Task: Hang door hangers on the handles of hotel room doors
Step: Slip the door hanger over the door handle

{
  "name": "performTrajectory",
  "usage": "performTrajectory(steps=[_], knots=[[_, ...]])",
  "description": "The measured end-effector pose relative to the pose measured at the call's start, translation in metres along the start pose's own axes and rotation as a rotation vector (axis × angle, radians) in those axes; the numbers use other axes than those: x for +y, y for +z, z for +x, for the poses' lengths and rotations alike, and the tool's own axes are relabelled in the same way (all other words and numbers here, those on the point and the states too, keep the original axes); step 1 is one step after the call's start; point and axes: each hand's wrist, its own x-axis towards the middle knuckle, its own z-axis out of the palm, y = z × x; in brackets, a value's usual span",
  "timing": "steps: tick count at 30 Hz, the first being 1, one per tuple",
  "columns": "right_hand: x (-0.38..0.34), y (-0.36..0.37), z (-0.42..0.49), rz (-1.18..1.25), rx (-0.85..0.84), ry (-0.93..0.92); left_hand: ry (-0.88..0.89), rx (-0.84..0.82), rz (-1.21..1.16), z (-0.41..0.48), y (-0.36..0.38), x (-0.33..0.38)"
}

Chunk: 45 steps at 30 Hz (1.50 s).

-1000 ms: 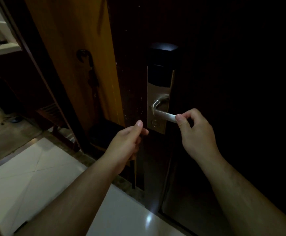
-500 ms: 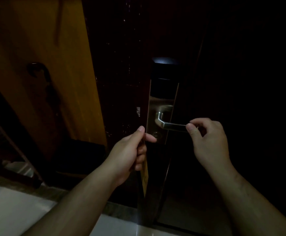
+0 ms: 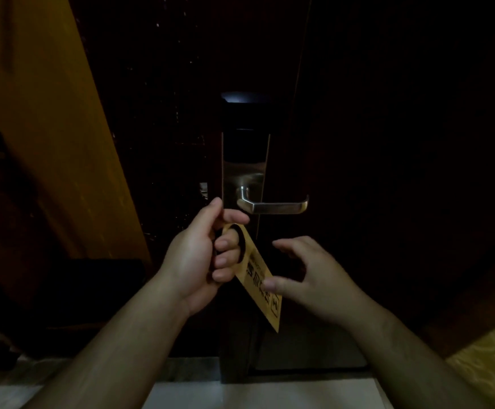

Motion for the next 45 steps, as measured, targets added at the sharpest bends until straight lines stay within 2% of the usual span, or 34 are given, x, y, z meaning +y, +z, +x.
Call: performTrajectory(steps=[5, 11, 17, 22, 26, 32, 37, 45], knots=[[0.005, 0.000, -0.011, -0.035, -0.059, -0.064, -0.007, -0.026, -0.109, -0.005, 0.015, 0.001], [0.011, -0.010, -0.018, -0.030, -0.009, -0.078, -0.011, -0.086, -0.155, -0.011, 0.032, -0.001], [0.015, -0.015, -0.021, -0.006, -0.010, -0.107, 0.046, -0.145, -0.012, -0.018, 0.043, -0.007], [0.025, -0.016, -0.019, -0.009, 0.087, -0.117, 0.142, -0.062, 0.172, -0.021, 0.048, -0.008], [0.036, -0.021, -0.015, -0.042, 0.145, -0.096, 0.169, 0.022, 0.195, -0.016, 0.043, -0.011], [0.054, -0.027, 0.003, 0.140, 0.202, 0.007, 0.152, 0.241, 0.146, -0.001, 0.034, -0.012], [0.065, -0.031, 0.019, 0.298, 0.159, 0.033, 0.139, 0.278, 0.142, 0.013, 0.025, -0.015], [0.078, -0.022, 0.034, 0.349, 0.121, 0.047, 0.138, 0.272, 0.139, 0.029, 0.015, -0.019]])
